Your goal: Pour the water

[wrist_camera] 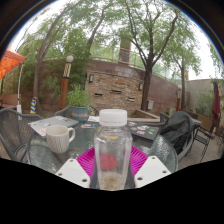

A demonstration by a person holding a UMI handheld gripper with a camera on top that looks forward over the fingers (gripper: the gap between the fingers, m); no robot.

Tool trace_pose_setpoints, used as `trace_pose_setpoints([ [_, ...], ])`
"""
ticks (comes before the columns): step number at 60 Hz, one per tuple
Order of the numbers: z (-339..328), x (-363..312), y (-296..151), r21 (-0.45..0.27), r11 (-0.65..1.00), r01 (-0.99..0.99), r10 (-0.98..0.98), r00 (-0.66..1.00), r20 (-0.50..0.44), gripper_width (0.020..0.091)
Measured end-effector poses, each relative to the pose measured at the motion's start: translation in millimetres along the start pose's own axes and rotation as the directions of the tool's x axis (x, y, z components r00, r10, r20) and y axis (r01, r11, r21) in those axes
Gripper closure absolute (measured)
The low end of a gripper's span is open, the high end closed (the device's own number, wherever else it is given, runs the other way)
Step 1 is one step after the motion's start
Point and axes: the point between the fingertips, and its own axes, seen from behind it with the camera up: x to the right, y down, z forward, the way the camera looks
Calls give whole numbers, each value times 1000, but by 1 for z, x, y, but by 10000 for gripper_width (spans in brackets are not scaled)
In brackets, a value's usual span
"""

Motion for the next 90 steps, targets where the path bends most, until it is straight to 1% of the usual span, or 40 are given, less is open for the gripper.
trace_pose_setpoints([
  [2, 5, 3, 2, -13, 1000, 6, -6, 1000, 11, 668],
  [6, 11, 2, 4, -77, 997, 12, -10, 1000, 29, 694],
  [8, 12, 3, 3, -117, 993, 18, -14, 999, 34, 694],
  [10, 14, 4, 3, -139, 989, 41, -35, 998, 43, 694],
  [11, 15, 4, -1, -144, 988, 60, -53, 997, 48, 712],
  [15, 22, 14, -18, -156, 976, 154, -150, 988, 34, 713],
  [18, 26, 16, -36, -152, 958, 244, -244, 970, 21, 714],
  [24, 36, 15, -70, -134, 854, 502, -503, 864, 25, 714],
  [29, 58, -12, -74, -113, 698, 708, -709, 705, 37, 714],
  [33, 70, -22, -74, -93, 533, 841, -838, 540, 77, 715],
  [36, 70, -35, -75, -96, 389, 916, -913, 397, 89, 714],
  [37, 82, -43, -67, -92, 352, 932, -930, 359, 77, 715],
  [41, 93, -54, -65, -95, 134, 986, -987, 141, 71, 717],
  [42, 97, -54, -66, -87, 83, 993, -993, 90, 80, 716],
  [46, 102, -61, -72, -91, -112, 989, -992, -106, 69, 715],
  [47, 103, -62, -74, -97, -162, 982, -986, -156, 65, 717],
  [48, 109, -61, -79, -88, -218, 972, -974, -211, 82, 716],
  [52, 109, -64, -92, -101, -393, 914, -919, -388, 63, 716],
  [57, 116, -72, -97, -101, -541, 835, -841, -535, 83, 713],
  [62, 117, -74, -103, -108, -601, 791, -799, -594, 98, 713],
  [68, 107, -76, -105, -105, -605, 789, -796, -596, 107, 711],
  [69, 116, -80, -107, -102, -602, 792, -798, -593, 111, 710],
  [71, 113, -80, -108, -98, -589, 802, -807, -580, 106, 712],
  [76, 112, -86, -116, -97, -496, 863, -868, -488, 95, 711],
  [77, 111, -86, -116, -102, -453, 886, -891, -445, 94, 711],
  [78, 87, -82, -114, -129, -396, 909, -918, -393, 45, 711],
  [79, 112, -87, -126, -108, -355, 929, -934, -348, 78, 711],
  [82, 110, -84, -137, -126, -145, 981, -989, -139, 53, 709],
  [84, 103, -83, -142, -125, 33, 992, -999, 39, 39, 710],
  [87, 97, -78, -148, -123, 327, 937, -943, 332, 23, 710],
  [90, 89, -66, -151, -123, 594, 795, -802, 597, -16, 710],
])
